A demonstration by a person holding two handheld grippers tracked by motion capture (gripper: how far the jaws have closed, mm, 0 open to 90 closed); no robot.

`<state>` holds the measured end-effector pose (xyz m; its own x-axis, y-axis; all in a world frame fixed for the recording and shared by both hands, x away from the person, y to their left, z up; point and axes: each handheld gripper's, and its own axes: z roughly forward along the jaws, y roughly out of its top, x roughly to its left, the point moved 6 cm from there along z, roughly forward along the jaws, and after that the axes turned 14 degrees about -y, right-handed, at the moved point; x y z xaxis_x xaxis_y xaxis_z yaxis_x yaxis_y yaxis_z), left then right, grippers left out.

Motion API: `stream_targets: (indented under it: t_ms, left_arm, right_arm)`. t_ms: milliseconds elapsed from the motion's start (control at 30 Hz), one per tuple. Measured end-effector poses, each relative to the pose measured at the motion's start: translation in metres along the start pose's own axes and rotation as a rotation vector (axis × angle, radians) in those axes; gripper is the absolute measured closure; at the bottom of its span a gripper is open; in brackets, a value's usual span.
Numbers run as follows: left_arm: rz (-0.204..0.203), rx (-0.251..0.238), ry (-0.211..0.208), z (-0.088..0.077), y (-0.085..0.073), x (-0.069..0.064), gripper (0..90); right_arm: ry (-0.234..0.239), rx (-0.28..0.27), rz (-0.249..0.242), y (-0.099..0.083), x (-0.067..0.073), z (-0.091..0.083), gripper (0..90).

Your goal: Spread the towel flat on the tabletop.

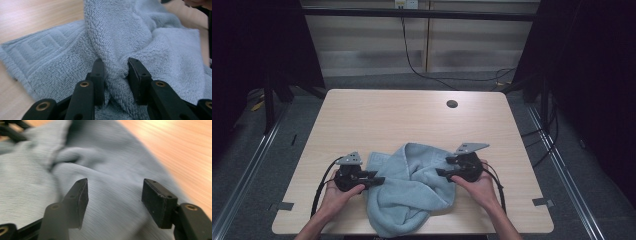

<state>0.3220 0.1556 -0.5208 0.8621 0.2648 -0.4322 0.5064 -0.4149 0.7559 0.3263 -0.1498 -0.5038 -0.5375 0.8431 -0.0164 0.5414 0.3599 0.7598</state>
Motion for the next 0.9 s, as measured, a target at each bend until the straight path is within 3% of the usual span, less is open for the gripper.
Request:
stream_targets:
  t_ms: [100,167,267,300,333,400,433,567,633,667,700,800,900]
  left_arm:
    - [0.003,-0.019,-0.023,-0.002,0.005,-0.005,57.9]
    - [0.001,-0.045,-0.019,-0.004,0.014,-0.004,50.1]
    - [0.008,-0.099,0.012,-0.005,0.035,0.001,43.2]
    - [0.008,-0.099,0.012,-0.005,0.035,0.001,41.9]
    - [0.011,-0.124,0.026,-0.003,0.049,0.006,41.7]
    - [0.005,-0.124,0.034,-0.001,0.054,0.01,38.9]
    - [-0.004,-0.114,0.042,0.006,0.059,0.018,38.3]
    - [-0.032,-0.124,0.014,0.019,0.055,0.028,33.1]
    - [-0.037,-0.122,0.008,0.023,0.052,0.029,32.6]
    - [-0.03,-0.053,0.02,0.032,0.047,0.029,35.0]
    - [-0.013,-0.03,0.015,0.035,0.045,0.026,43.6]
    - [-0.001,-0.051,0.0,0.033,0.047,0.022,71.1]
    - [0.014,-0.081,0.002,0.025,0.05,0.02,80.6]
  right_arm:
    - [0.003,0.009,0.025,-0.01,-0.009,-0.002,32.8]
    - [0.005,0.012,0.011,-0.011,-0.009,0.002,30.1]
    - [-0.019,-0.015,0.0,-0.003,-0.009,0.005,27.4]
    - [-0.045,-0.035,0.012,0.003,-0.011,0.004,25.2]
    - [-0.055,-0.059,0.029,0.008,-0.015,0.003,24.6]
    - [-0.043,-0.073,0.049,0.012,-0.017,0.004,24.7]
    - [-0.012,-0.051,0.077,0.012,-0.019,0.01,21.8]
    - [0.01,0.05,0.036,-0.005,-0.014,0.029,20.3]
    - [0.024,0.06,0.035,-0.009,-0.011,0.033,20.7]
    - [0.025,0.058,0.042,-0.01,-0.009,0.033,23.9]
    - [0.037,0.052,0.041,-0.01,-0.007,0.033,30.4]
    - [0.052,0.048,0.021,-0.01,-0.001,0.029,52.1]
    - [0.044,0.032,0.004,-0.007,0.002,0.024,66.9]
